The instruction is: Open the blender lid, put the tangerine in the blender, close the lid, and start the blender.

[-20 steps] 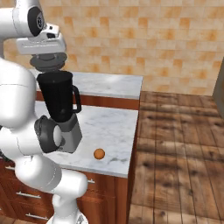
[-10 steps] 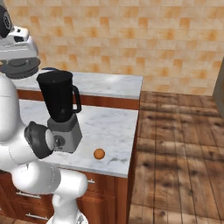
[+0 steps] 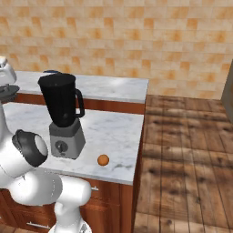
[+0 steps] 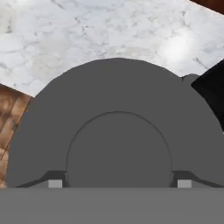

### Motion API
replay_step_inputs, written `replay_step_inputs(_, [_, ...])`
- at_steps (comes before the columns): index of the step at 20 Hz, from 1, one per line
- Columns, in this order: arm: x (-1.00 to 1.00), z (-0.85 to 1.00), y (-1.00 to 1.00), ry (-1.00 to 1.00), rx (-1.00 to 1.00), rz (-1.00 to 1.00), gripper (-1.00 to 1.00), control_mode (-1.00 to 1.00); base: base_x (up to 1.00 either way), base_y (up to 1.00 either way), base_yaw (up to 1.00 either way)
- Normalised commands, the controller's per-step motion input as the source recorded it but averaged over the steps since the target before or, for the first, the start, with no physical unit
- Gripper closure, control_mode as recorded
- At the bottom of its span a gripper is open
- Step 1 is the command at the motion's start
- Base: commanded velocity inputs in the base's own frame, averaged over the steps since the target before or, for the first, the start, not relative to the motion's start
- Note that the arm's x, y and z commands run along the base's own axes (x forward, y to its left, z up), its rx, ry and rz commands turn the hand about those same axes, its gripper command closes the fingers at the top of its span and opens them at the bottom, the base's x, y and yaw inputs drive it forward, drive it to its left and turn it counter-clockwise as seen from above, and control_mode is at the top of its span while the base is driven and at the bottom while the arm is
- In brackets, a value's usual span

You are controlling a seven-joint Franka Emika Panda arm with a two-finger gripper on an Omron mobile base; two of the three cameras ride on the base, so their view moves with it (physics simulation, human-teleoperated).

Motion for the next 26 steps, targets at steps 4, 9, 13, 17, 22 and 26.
replay_step_inputs(4, [0.00,-0.91,0.42,0.17,-0.17,0.01,1.00,-1.00,0.00,0.00,0.00])
replay_step_inputs(9, [0.00,-0.80,0.33,-0.02,-0.11,0.00,1.00,-1.00,0.00,0.00,0.00])
replay_step_inputs(13, [0.17,-0.59,0.02,-0.11,0.00,-0.02,1.00,-1.00,0.00,0.00,0.00])
replay_step_inputs(17, [0.21,-0.65,0.00,-0.04,0.00,-0.03,1.00,-1.00,0.00,0.00,0.00])
replay_step_inputs(22, [0.03,-0.83,0.00,-0.02,0.04,-0.01,1.00,-1.00,0.00,0.00,0.00])
replay_step_inputs(26, [0.13,-0.66,0.01,0.00,0.06,-0.01,1.00,-1.00,0.00,0.00,0.00])
